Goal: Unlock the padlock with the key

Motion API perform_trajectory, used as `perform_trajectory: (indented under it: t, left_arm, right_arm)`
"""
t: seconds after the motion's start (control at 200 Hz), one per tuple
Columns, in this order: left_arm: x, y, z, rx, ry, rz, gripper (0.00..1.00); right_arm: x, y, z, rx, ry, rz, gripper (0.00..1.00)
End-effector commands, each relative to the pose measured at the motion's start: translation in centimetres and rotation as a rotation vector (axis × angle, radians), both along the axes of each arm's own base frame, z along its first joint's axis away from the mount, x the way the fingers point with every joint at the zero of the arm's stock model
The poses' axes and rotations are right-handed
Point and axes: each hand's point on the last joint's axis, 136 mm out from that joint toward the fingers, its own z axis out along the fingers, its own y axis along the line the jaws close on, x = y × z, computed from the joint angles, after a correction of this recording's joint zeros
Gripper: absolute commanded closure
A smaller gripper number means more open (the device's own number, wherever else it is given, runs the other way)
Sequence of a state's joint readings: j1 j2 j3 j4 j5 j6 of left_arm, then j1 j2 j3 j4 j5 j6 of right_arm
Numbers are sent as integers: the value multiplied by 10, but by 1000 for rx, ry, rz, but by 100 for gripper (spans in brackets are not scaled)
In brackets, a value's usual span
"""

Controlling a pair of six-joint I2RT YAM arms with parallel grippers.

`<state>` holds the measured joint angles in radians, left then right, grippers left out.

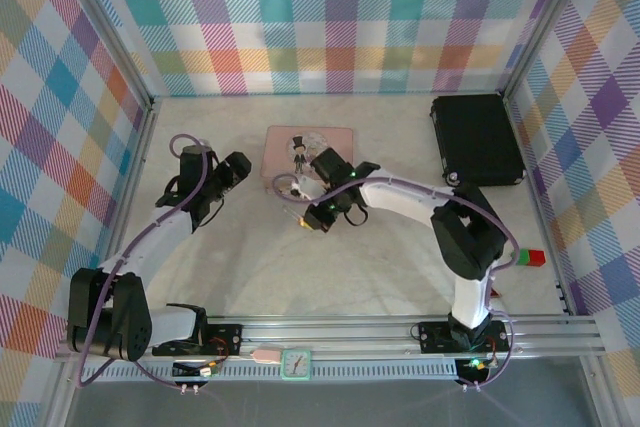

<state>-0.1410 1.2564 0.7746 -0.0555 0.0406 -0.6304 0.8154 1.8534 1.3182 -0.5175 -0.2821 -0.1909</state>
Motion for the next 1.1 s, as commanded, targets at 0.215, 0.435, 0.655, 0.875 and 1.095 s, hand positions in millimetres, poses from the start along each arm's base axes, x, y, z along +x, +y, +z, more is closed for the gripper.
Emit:
perform_trajectory:
  t: [0.215, 0.435, 0.655, 0.875, 1.095]
  left_arm:
    - [-4, 10, -15, -14, 35, 63, 21]
    - [-9, 10, -15, -29, 36, 66, 21]
    - [-17, 16, -18, -1, 43, 81, 21]
    - [-16, 20, -18, 34, 42, 84, 21]
    - [-14, 35, -9, 138, 25, 112, 21]
  right_arm:
    - [-71, -8, -20, -67, 161, -37, 100]
    - [-71, -10, -36, -81, 168, -47, 100]
    - [-67, -10, -44, -97, 155, -54, 86]
    - [-55, -3, -26, -38, 104, -61, 57]
    - [-17, -13, 13, 48, 12, -172, 30]
